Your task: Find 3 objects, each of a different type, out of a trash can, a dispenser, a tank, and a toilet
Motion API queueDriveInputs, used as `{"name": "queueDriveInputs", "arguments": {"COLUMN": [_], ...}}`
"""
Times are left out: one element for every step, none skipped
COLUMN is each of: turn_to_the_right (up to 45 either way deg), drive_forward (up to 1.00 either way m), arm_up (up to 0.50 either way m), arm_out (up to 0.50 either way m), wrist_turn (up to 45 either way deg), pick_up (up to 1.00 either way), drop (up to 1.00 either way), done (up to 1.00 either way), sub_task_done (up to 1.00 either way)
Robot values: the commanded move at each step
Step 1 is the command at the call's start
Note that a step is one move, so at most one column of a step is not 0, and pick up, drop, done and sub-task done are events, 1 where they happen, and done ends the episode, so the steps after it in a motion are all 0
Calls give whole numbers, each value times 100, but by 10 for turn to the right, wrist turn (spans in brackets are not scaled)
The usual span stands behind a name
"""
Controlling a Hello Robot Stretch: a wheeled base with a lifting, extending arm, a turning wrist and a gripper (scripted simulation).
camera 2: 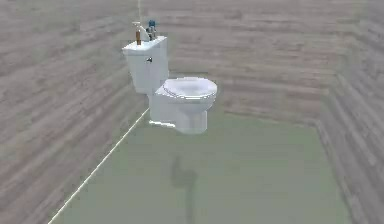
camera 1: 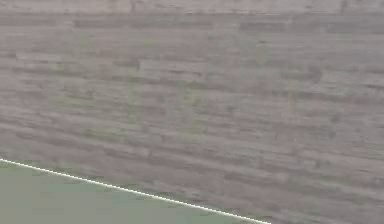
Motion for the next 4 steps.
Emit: {"name": "queueDriveInputs", "arguments": {"turn_to_the_right": [450, 450, 150, 0], "drive_forward": [0, 0, 0, 100], "arm_up": [0, 0, 0, 0], "arm_out": [0, 0, 0, 0], "wrist_turn": [0, 0, 0, 0], "pick_up": [0, 0, 0, 0], "drop": [0, 0, 0, 0], "done": [0, 0, 0, 0], "sub_task_done": [0, 0, 0, 0]}}
